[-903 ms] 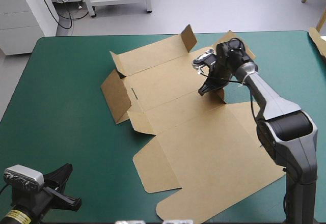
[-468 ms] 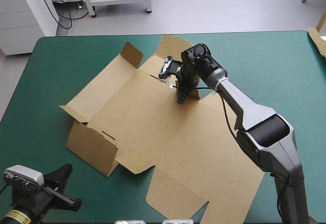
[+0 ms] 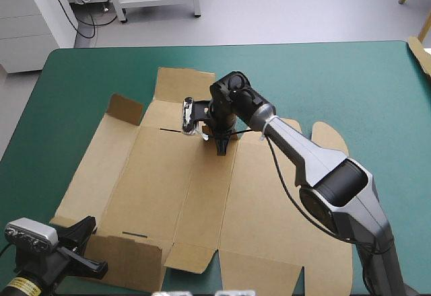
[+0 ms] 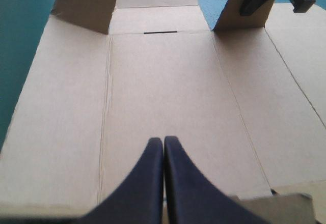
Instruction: Fold the box
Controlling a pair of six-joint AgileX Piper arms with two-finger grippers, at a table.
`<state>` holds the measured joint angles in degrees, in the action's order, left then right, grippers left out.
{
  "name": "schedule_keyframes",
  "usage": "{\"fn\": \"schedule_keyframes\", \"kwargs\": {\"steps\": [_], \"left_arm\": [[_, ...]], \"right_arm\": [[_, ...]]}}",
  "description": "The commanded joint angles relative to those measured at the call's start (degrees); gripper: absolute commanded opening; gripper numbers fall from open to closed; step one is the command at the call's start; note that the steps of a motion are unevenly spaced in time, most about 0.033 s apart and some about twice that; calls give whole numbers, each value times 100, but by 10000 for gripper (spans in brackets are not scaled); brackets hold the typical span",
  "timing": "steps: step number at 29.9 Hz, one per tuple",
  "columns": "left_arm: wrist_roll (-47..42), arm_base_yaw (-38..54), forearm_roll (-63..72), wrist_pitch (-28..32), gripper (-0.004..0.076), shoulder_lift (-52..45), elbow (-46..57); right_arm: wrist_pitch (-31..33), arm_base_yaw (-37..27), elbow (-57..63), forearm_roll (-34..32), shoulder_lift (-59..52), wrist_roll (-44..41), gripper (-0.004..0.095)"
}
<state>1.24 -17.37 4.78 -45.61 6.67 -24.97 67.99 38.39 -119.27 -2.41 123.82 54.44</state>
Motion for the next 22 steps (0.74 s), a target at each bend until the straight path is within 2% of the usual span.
{"fn": "schedule_keyframes", "kwargs": {"steps": [1,13,18,20,22], "left_arm": [[-36,3,62,427,-8,97,-132],[-36,3,62,427,-8,97,-132],[-36,3,62,427,-8,97,-132],[-36,3,62,427,-8,97,-132],[-36,3,62,427,-8,97,-132]], "right_arm": [[-99,117,-190,241,-358,345,-22],[-109,-188,-190,26,-64,339,-21],[-315,-238,-190,-13,-64,208,-21],[-315,-238,-190,-13,-64,208,-6],[-294,-238,-190,7,-64,208,51]]}}
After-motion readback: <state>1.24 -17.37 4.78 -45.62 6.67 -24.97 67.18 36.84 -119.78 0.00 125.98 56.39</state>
